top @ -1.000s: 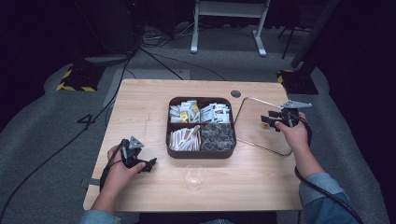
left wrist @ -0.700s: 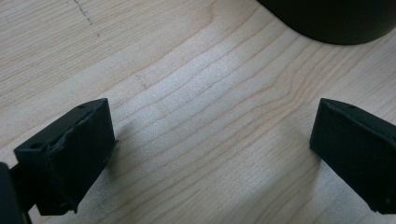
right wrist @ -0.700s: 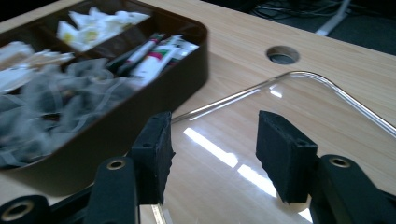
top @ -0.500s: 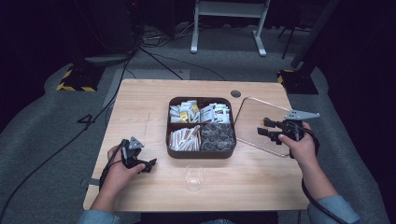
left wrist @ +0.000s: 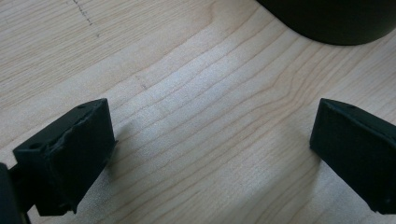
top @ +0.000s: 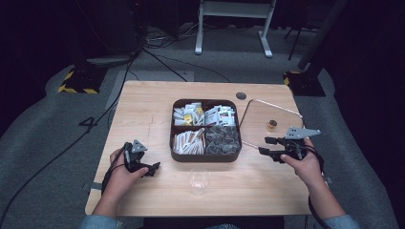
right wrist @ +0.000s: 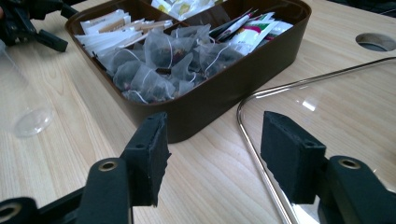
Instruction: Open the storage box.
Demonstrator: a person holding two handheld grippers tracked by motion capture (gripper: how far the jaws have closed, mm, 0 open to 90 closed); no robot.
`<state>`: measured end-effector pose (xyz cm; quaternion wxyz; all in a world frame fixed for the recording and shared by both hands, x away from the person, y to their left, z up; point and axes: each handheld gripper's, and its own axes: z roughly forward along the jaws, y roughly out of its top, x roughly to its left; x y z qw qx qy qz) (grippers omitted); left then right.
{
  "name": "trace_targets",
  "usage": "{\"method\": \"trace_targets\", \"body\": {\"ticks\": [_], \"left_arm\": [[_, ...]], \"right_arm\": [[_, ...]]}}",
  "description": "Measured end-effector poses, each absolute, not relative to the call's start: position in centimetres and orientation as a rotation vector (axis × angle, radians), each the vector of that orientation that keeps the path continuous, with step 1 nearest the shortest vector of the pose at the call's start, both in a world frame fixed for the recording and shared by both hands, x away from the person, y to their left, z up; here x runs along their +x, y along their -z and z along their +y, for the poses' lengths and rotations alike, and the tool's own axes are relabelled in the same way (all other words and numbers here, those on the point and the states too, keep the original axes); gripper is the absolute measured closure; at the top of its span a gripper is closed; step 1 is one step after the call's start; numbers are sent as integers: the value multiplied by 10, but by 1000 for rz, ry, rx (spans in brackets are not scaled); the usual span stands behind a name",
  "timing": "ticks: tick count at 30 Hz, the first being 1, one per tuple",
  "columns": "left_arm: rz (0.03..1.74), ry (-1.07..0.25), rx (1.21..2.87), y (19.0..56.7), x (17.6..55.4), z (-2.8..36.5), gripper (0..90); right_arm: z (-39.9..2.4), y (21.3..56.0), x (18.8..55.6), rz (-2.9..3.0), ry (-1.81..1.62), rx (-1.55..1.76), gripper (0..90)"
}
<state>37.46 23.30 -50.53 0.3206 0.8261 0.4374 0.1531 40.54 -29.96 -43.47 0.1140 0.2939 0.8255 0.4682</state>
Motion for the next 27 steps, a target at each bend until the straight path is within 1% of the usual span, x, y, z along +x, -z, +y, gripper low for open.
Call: {"method": "trace_targets", "body": {"ticks": [2,6,9,10,14,16,17,18,19,21,22,23,24,26,27], "left_arm": [[1149,-402,2170,505,375,233,3],[1150,-404,2169,505,375,233,3],[1152,-398,2170,505,375,233,4],[1159,-403,2164,505,374,234,15],[1161,-415,2156,504,374,235,38],[1156,-434,2142,504,374,236,82],[1156,-434,2142,504,374,236,135],[1153,-439,2125,504,373,237,135],[1161,-441,2123,503,373,238,190],[1165,-448,2113,504,373,239,192],[1161,-455,2115,503,373,240,212],[1161,-455,2115,503,373,240,217],[1171,-448,2107,503,373,240,221],[1167,-455,2107,503,373,240,239],[1170,-455,2104,503,373,240,251]], "right_arm": [[-297,444,403,2453,-1352,853,432],[-293,457,402,2491,-1293,839,423],[-291,472,403,2507,-1303,863,391],[-290,480,404,2508,-1285,870,384],[-288,490,404,2519,-1265,872,384],[-283,497,403,2545,-1226,831,379],[-281,499,402,2555,-1207,818,368],[-281,499,402,2555,-1207,818,368],[-277,503,400,2557,-1183,783,327],[-276,503,399,2558,-1172,773,317],[-273,503,398,2558,-1152,750,285],[-273,503,398,2558,-1152,750,285],[-271,503,397,2561,-1149,752,255],[-271,503,397,2564,-1145,751,242],[-269,503,396,2569,-1139,750,216]]}}
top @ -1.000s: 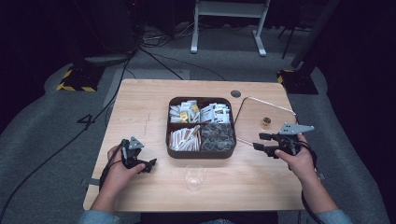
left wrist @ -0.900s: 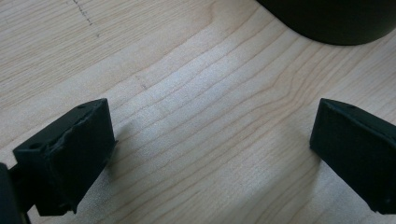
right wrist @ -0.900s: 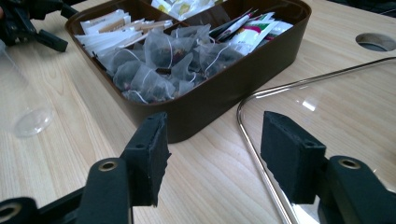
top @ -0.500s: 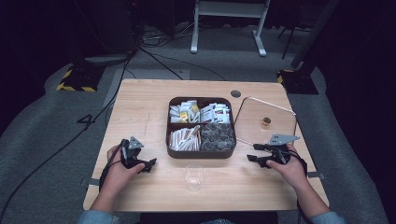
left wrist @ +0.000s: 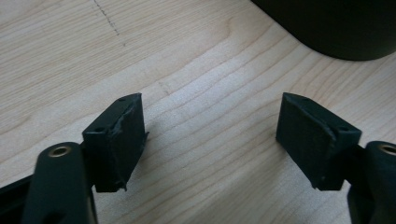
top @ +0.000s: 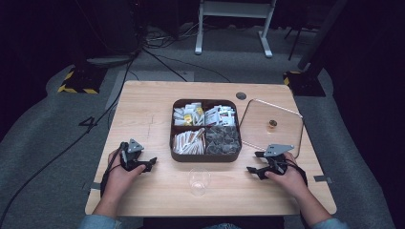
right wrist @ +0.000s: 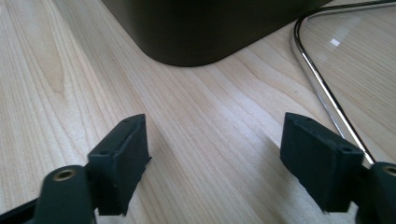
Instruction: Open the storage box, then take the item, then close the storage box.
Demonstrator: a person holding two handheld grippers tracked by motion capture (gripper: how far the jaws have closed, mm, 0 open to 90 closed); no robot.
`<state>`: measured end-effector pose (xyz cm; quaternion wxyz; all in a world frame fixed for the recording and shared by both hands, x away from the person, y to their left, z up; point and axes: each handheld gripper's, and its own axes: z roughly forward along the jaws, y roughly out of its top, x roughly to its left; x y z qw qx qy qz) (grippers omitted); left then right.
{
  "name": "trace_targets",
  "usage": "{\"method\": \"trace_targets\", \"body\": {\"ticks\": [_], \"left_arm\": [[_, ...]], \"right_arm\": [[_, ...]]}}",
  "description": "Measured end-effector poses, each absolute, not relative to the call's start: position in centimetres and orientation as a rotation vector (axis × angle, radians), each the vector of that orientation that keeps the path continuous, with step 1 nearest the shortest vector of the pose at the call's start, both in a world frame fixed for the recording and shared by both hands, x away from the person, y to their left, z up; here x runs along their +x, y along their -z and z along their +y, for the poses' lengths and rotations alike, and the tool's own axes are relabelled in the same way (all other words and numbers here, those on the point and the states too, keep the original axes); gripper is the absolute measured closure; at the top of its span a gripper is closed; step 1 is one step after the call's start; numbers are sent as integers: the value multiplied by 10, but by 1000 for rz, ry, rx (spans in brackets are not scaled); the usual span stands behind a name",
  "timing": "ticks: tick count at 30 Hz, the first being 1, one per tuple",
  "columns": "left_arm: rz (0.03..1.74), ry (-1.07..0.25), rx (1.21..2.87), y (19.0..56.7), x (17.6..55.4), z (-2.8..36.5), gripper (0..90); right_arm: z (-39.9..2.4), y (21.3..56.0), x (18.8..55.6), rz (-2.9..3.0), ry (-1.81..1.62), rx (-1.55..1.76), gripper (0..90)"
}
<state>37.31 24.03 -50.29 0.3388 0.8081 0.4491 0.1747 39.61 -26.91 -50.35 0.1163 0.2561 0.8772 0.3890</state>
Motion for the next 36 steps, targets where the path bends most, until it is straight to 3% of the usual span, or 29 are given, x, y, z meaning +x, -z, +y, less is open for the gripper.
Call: {"method": "trace_targets", "body": {"ticks": [21,36], "left_arm": [[1158,-418,2038,485,371,238,261],[979,-459,1990,426,378,196,256]], "right_arm": [[-268,504,397,2567,-1142,764,216],[-268,504,397,2564,-1142,764,216]]}}
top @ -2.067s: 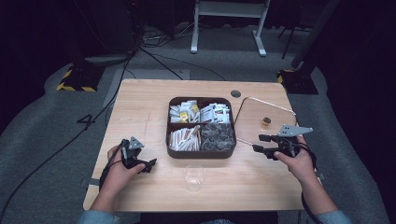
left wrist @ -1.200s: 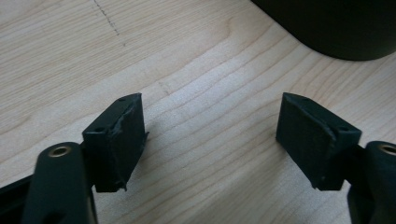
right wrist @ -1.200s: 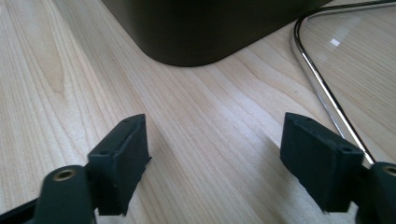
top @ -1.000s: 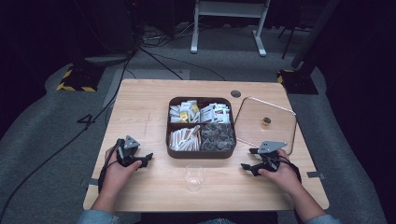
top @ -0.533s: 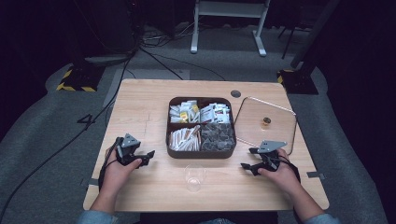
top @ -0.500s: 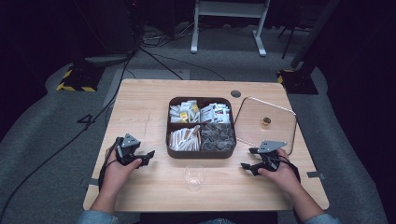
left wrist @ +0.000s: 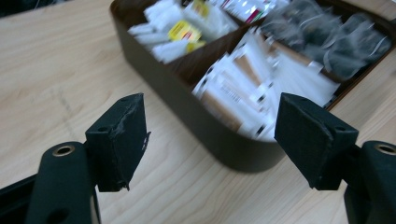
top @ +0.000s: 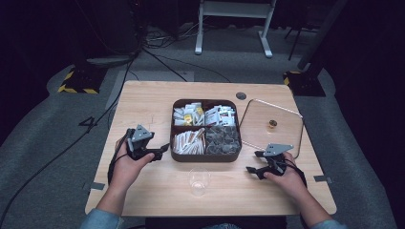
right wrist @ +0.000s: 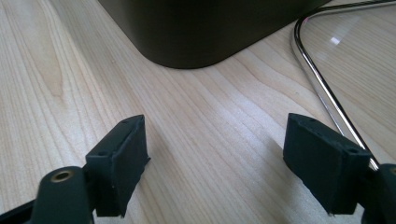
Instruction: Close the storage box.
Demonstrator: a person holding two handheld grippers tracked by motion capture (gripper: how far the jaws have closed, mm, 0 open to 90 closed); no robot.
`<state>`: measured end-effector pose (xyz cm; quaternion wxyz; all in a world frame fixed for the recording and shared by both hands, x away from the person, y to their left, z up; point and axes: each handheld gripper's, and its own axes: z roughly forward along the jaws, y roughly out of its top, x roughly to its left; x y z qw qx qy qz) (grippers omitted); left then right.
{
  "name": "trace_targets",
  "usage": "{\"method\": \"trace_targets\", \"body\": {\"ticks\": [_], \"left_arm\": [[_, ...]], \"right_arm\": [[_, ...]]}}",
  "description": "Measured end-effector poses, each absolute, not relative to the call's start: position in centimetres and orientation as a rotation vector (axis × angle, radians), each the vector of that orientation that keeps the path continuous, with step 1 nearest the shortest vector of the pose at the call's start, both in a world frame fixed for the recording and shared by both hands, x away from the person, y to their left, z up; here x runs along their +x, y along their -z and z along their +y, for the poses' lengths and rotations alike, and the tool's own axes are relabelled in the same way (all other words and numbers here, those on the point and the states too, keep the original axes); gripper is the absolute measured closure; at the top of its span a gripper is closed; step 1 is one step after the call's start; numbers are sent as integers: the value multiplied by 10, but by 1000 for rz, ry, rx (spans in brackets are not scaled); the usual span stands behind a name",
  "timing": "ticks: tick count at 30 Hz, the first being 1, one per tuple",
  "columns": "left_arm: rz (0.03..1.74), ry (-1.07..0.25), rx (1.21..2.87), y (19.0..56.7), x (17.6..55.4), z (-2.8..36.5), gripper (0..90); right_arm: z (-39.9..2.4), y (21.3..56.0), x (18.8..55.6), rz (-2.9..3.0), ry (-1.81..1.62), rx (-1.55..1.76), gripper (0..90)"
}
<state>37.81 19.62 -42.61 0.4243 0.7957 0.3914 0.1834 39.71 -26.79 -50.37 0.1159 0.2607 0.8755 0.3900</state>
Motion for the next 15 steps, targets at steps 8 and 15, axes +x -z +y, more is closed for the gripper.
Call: {"method": "trace_targets", "body": {"ticks": [8,15], "left_arm": [[903,-446,2008,408,390,167,252],[839,-352,2035,403,406,133,267]], "right_arm": [[-268,504,397,2563,-1143,764,217],[-268,504,397,2563,-1143,764,216]]}}
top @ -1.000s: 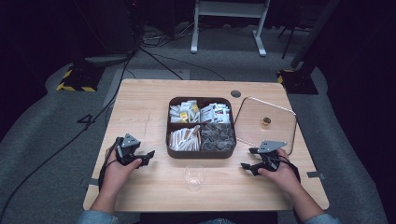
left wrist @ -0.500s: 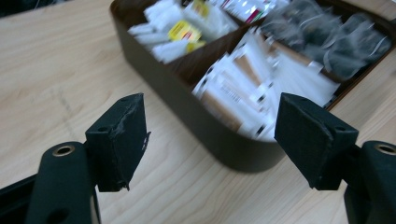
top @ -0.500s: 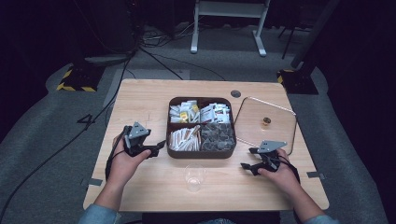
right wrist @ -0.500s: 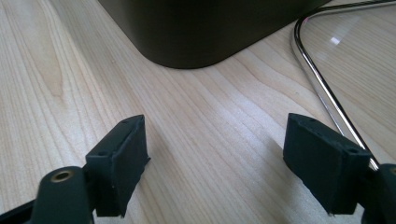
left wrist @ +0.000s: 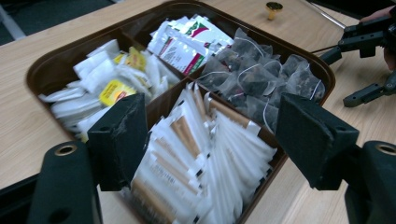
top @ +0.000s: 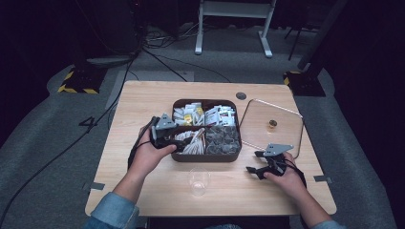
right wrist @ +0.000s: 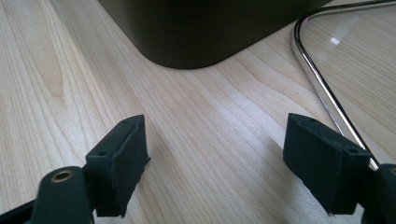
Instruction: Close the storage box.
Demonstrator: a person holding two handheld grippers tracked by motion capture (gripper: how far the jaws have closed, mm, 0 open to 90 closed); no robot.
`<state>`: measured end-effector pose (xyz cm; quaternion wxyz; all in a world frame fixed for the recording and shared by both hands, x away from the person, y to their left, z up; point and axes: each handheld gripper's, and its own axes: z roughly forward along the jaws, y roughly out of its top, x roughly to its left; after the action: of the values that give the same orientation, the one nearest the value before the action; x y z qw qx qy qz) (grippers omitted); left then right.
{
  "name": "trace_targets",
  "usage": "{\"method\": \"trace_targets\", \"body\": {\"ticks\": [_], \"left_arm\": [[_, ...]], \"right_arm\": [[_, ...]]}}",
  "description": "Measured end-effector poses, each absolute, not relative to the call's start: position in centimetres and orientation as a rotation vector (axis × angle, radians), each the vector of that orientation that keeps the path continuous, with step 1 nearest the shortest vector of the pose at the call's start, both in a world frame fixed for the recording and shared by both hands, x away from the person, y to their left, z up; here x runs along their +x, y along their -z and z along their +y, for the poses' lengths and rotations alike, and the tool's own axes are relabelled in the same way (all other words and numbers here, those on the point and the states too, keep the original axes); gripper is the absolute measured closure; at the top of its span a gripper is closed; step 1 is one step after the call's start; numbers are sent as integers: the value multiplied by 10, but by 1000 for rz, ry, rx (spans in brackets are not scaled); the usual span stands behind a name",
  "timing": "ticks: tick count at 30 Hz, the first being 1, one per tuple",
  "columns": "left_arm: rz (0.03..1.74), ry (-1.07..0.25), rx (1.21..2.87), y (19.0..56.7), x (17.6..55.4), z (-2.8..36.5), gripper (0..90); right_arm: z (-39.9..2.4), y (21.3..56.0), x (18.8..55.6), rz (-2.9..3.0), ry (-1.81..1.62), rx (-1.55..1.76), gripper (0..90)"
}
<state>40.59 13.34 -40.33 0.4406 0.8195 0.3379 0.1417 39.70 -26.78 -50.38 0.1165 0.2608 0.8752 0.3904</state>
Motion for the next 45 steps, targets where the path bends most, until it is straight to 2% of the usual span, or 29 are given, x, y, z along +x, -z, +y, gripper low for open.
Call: {"method": "trace_targets", "body": {"ticks": [6,16,21,26,29,31,34,35,44,45], "left_arm": [[796,-301,2079,404,424,109,338],[714,-166,2105,417,441,66,337],[707,-106,2119,427,448,51,469],[718,-116,2154,437,456,40,477],[757,-72,2184,441,460,34,477],[762,-55,2203,442,461,30,542],[782,-51,2252,444,463,24,569],[809,-41,2266,445,465,23,604],[848,-16,2287,447,469,22,652],[856,-14,2301,447,470,22,746]], "right_arm": [[-268,504,397,2563,-1143,764,217],[-268,504,397,2562,-1143,765,219],[-268,504,397,2562,-1143,765,219],[-268,504,397,2562,-1144,765,219],[-268,504,397,2562,-1144,765,219],[-268,504,397,2562,-1143,765,219],[-268,504,397,2562,-1143,765,219],[-268,504,397,2562,-1143,765,219],[-268,504,397,2562,-1144,765,219],[-268,504,397,2562,-1144,765,219]]}}
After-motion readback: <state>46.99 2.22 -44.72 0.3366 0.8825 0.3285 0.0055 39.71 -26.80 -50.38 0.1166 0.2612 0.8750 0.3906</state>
